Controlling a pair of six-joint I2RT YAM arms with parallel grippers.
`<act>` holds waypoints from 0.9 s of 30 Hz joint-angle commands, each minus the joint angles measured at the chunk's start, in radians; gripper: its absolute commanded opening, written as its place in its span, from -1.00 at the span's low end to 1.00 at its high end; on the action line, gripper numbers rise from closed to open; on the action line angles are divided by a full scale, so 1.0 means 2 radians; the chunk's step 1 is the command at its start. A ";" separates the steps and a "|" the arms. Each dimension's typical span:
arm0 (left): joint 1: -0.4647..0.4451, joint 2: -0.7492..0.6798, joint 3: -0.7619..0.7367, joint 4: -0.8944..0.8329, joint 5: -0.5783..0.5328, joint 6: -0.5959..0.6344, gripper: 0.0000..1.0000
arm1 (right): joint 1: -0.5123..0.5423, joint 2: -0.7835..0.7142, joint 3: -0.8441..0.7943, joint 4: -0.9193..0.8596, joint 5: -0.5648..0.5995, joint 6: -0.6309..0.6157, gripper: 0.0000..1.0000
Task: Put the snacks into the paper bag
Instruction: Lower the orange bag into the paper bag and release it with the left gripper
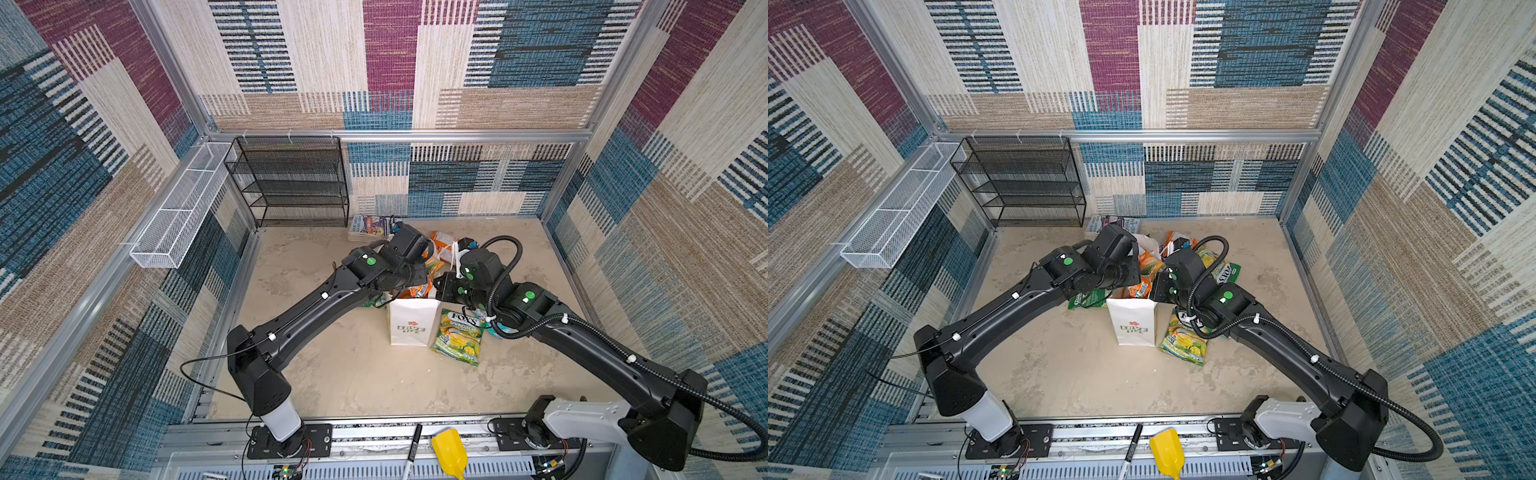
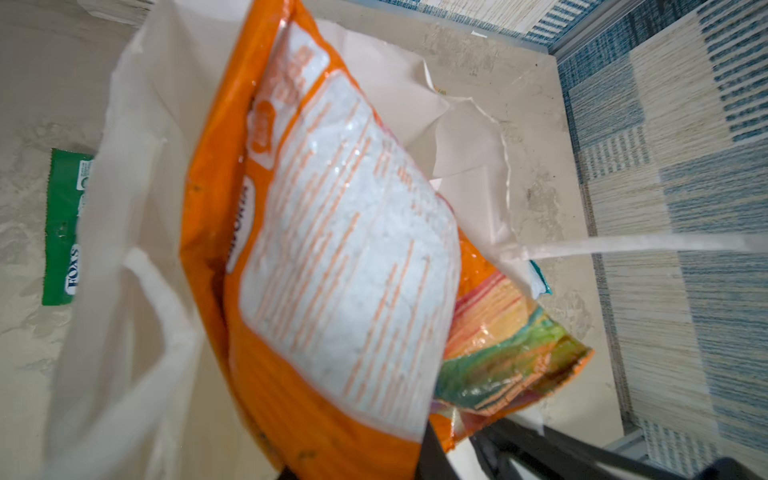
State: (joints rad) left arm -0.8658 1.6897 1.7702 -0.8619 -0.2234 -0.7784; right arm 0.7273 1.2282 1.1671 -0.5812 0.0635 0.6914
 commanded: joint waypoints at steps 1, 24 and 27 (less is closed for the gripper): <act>-0.009 0.003 0.011 -0.028 -0.027 0.023 -0.49 | 0.000 -0.001 -0.001 0.019 0.001 0.003 -1.00; -0.019 -0.035 0.060 -0.025 0.023 0.051 0.10 | 0.001 0.002 -0.001 0.023 0.014 0.005 -1.00; -0.019 -0.053 0.071 -0.027 0.026 0.059 0.11 | 0.001 0.004 0.002 0.017 0.025 0.005 -1.00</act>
State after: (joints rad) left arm -0.9035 1.6115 1.8927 -0.9283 -0.1947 -0.7162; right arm 0.7284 1.2358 1.1641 -0.5613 0.0826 0.7025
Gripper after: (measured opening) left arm 0.552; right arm 0.052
